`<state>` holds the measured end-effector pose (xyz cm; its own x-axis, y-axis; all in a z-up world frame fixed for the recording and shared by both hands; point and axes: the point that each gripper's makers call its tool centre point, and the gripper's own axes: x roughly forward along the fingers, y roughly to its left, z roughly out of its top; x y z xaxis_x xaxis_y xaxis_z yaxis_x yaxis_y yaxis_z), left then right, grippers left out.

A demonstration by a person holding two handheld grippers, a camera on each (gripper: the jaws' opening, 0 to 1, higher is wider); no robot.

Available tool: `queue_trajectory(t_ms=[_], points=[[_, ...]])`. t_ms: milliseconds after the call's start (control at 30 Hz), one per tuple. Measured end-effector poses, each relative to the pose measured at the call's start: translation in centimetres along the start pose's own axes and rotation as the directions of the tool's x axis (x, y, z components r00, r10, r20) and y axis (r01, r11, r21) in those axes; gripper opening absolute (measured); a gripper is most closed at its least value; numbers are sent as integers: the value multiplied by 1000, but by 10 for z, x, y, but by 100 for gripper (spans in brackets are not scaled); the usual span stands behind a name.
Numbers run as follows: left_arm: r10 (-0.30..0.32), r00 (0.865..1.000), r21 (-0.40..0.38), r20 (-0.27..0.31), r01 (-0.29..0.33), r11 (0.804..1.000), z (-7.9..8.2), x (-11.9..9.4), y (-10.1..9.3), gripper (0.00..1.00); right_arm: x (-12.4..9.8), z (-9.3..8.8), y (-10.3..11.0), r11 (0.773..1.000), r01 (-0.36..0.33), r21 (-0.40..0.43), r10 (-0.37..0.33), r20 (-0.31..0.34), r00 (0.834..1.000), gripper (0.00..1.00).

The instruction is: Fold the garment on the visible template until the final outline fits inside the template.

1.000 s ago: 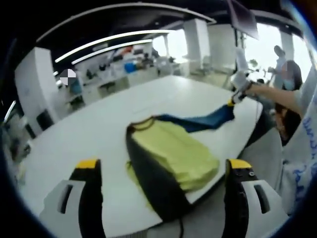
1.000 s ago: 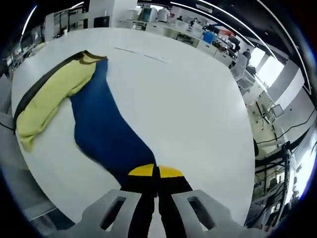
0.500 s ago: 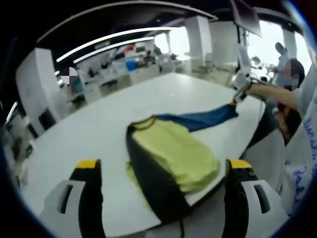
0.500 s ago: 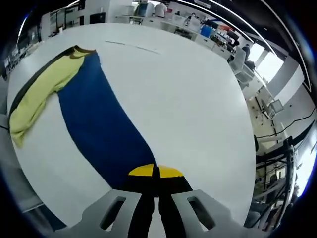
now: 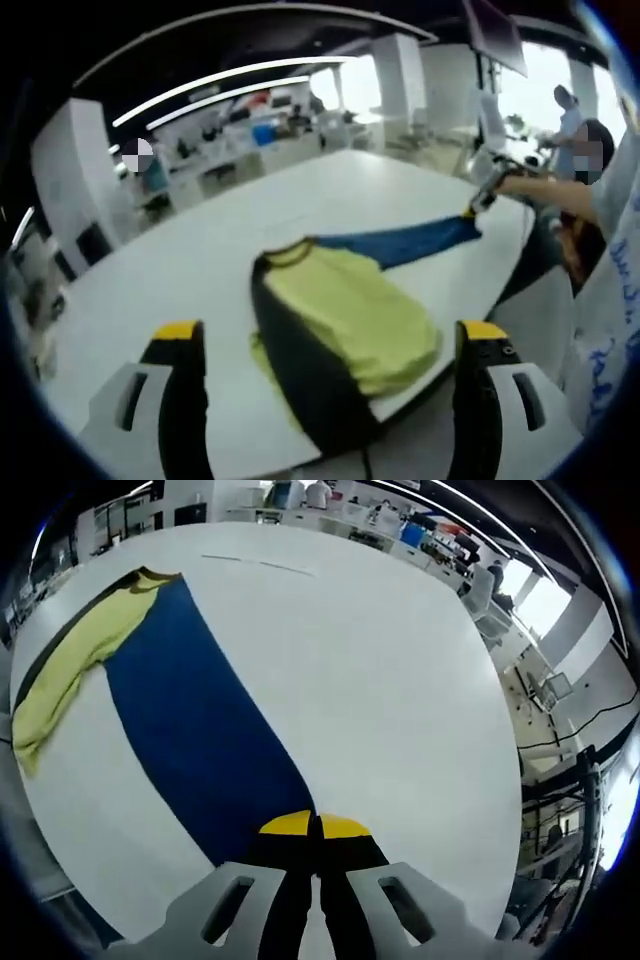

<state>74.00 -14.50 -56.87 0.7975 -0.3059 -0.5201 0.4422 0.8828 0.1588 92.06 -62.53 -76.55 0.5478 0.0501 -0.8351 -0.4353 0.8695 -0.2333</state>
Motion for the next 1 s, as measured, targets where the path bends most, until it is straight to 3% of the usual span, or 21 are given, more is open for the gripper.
queue_trajectory(t_ms=[333, 1000], points=[[14, 1000, 3, -5, -14, 1000, 0, -2, 1, 99, 17, -5, -8, 1000, -4, 1, 4, -8, 1000, 1], [16, 1000, -2, -22, -16, 1000, -2, -3, -4, 99, 24, 0, -14, 1000, 2, 17, -2, -1, 1000, 1]])
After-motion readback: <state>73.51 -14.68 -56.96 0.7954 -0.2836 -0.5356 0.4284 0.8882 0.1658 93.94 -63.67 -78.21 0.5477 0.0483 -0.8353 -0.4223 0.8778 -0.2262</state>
